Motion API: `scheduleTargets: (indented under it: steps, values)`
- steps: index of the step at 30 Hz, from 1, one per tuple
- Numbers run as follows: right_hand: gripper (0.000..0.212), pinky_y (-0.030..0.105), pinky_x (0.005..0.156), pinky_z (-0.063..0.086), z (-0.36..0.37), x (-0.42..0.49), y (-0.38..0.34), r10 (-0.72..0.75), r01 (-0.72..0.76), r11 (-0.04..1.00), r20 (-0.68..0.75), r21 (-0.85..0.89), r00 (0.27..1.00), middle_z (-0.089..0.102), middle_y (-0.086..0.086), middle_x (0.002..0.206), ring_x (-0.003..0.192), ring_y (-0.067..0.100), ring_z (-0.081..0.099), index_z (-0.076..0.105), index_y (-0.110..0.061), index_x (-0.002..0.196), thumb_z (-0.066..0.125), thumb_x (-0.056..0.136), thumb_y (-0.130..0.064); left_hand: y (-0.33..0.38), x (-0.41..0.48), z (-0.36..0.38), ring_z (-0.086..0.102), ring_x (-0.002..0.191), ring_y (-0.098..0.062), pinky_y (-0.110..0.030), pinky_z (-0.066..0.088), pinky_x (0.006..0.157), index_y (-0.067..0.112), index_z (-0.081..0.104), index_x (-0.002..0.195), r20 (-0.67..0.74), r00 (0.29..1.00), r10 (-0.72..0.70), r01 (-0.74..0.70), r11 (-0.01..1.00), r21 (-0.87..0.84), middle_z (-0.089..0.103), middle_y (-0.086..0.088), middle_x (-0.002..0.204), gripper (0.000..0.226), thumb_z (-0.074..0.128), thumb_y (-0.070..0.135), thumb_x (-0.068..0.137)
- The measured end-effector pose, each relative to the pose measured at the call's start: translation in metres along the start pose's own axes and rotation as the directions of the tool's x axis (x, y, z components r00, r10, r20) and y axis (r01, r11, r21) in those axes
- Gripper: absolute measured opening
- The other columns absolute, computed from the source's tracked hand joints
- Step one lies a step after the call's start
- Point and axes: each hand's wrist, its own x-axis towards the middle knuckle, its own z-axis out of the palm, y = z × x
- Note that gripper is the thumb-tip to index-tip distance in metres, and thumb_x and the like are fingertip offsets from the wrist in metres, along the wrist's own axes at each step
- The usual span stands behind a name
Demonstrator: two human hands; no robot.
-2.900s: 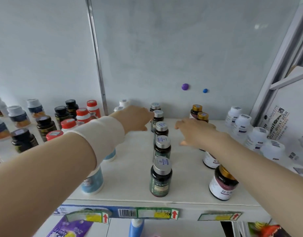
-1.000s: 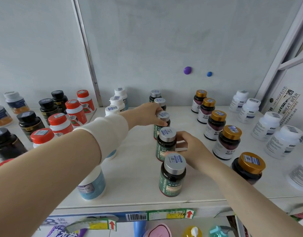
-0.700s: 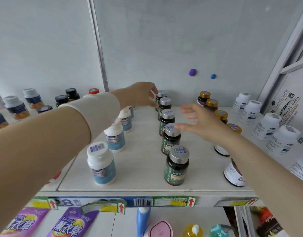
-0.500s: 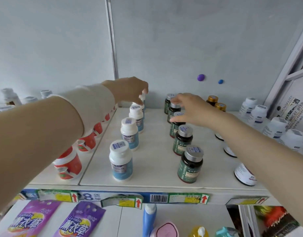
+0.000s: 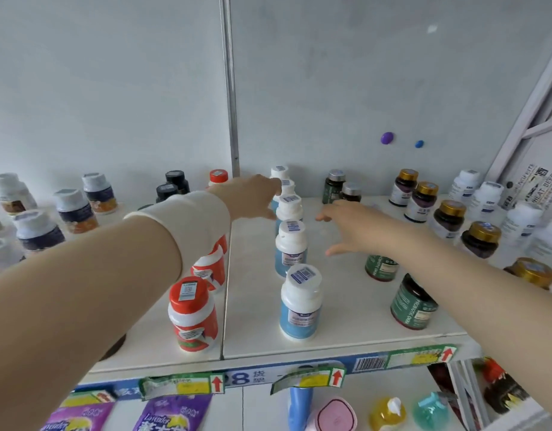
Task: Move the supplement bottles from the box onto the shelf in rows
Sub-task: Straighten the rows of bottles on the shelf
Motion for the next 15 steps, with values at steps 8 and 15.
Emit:
scheduleTargets:
  steps: [8,15]
  values:
    - [0.07,0.024,0.091,0.046,0.034,-0.009,-0.011,0.118,-0.061,0.768,-0.048,0.637,0.992,0.055,-0.009,0.122,0.107,0.008,0.054,0.046,-0.021,0.13,0.079,0.07,-0.034,0.011,0.012,0.014,0.049,0.123,-0.027,-0.028,0.037,0.093,0.008,0.03,0.142,0.015,0.998,-0.067,0.068,0.912,-0.406,0.047,-0.011,0.14,0.067,0.059,0.039,0.089]
    - [0.054,0.023,0.084,0.046,0.065,0.001,-0.019,0.167,-0.031,0.559,-0.077,0.828,0.983,0.056,-0.017,0.103,0.098,0.008,0.057,0.051,-0.025,0.116,0.08,0.07,-0.025,0.021,0.019,0.018,0.052,0.117,-0.025,-0.023,0.037,0.082,0.009,0.032,0.14,0.03,0.995,-0.097,0.1,0.895,-0.434,0.049,-0.009,0.138,0.067,0.062,0.037,0.087]
